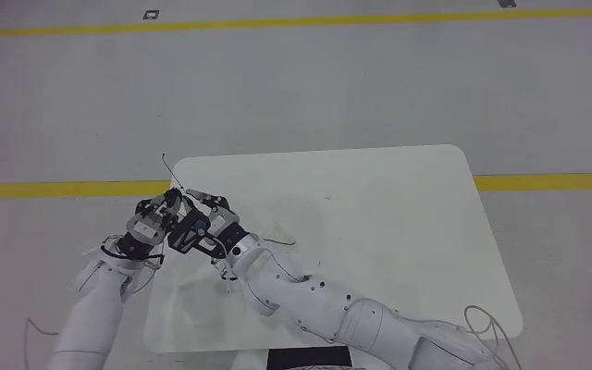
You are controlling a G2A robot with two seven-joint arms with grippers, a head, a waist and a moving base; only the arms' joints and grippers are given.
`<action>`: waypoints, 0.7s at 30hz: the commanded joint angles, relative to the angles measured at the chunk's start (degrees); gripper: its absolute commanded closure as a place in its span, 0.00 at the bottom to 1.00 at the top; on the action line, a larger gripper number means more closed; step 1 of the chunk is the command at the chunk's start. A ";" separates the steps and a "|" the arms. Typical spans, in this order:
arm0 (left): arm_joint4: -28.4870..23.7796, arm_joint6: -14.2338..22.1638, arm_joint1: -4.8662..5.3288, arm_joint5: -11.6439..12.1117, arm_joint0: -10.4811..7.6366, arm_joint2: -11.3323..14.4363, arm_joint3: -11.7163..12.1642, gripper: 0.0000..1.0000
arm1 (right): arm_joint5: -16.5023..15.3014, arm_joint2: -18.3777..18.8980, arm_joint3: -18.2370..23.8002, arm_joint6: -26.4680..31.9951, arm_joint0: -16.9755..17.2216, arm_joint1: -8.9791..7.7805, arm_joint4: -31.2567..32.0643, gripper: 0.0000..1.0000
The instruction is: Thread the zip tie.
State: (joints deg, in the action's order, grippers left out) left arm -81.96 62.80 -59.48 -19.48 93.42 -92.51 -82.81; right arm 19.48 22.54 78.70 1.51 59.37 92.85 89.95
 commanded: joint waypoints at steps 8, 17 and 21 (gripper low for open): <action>0.11 0.07 0.06 0.00 0.18 0.26 -0.13 1.00 | 0.00 0.09 -0.17 -0.14 0.20 0.11 0.00 0.84; 0.21 0.29 0.23 0.00 0.24 0.48 -0.13 1.00 | 0.00 0.26 -0.53 -0.28 0.34 0.32 0.00 0.98; 0.17 0.32 0.34 0.00 0.20 0.61 -0.10 1.00 | 0.00 0.31 -0.67 -0.23 0.37 0.40 0.00 1.00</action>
State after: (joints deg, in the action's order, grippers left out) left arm -81.75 63.12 -59.17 -19.48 93.63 -91.93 -82.94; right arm 19.48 22.85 78.07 1.26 59.73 93.23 89.95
